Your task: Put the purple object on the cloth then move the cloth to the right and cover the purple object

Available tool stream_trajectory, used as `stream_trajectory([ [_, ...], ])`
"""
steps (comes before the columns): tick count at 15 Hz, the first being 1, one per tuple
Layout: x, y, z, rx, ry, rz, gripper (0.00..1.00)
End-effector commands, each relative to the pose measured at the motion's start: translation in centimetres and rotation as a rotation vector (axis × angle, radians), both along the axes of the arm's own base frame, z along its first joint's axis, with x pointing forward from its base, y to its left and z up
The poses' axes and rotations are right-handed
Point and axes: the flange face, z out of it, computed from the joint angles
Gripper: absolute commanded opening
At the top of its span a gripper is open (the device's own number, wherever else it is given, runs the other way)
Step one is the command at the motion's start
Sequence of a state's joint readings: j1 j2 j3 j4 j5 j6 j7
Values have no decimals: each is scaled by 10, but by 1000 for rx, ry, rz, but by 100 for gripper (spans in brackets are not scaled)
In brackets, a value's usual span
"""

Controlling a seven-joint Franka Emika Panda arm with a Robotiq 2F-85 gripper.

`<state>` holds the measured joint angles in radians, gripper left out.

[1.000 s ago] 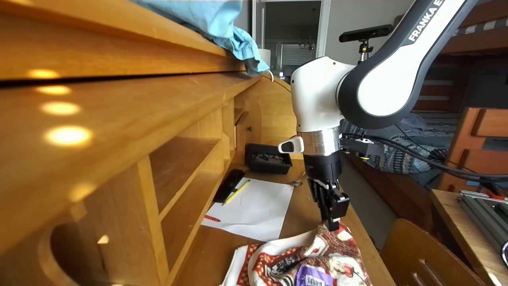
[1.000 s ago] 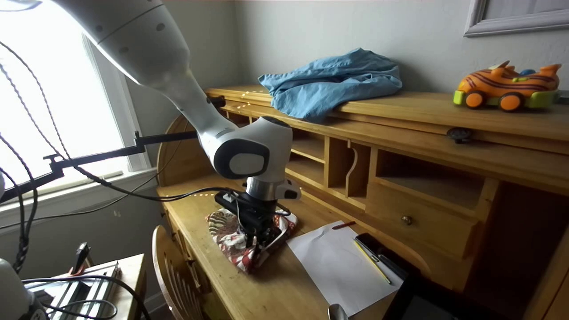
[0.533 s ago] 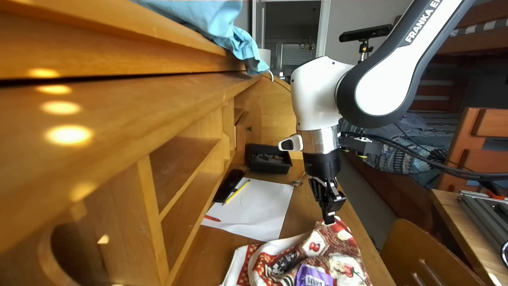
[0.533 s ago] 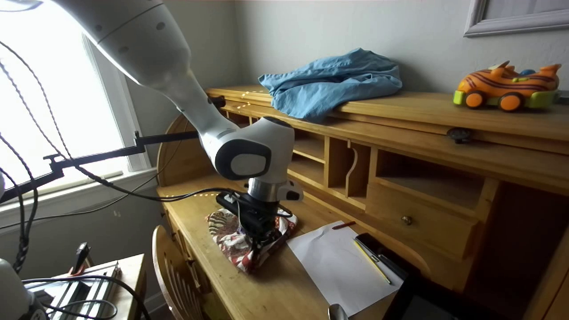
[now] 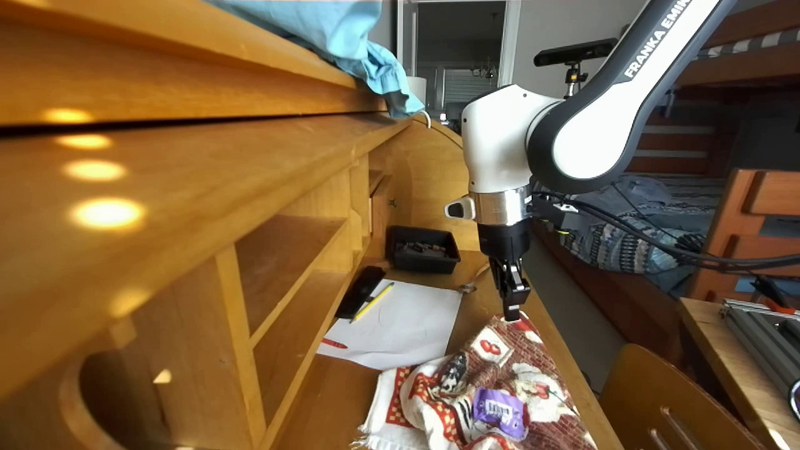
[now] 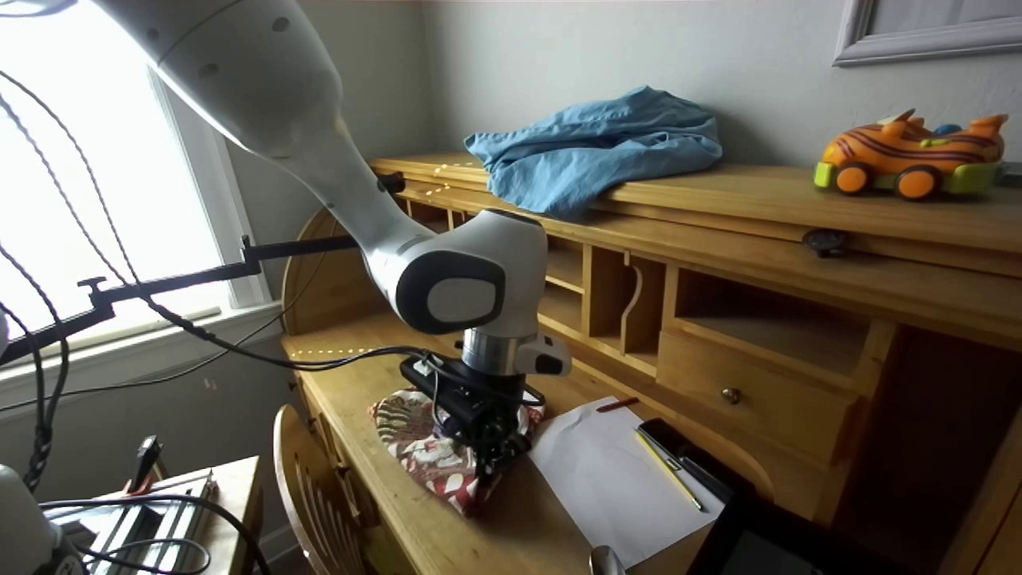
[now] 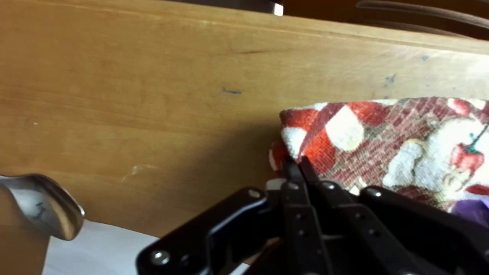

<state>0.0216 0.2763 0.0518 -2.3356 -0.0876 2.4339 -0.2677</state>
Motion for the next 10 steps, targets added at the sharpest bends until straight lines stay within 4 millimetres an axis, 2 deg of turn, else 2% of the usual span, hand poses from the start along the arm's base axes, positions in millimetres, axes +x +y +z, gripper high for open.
stream_trajectory([
  [1, -2, -16, 9, -69, -26, -40, 1],
  [10, -14, -64, 8, -162, -31, -136, 1],
])
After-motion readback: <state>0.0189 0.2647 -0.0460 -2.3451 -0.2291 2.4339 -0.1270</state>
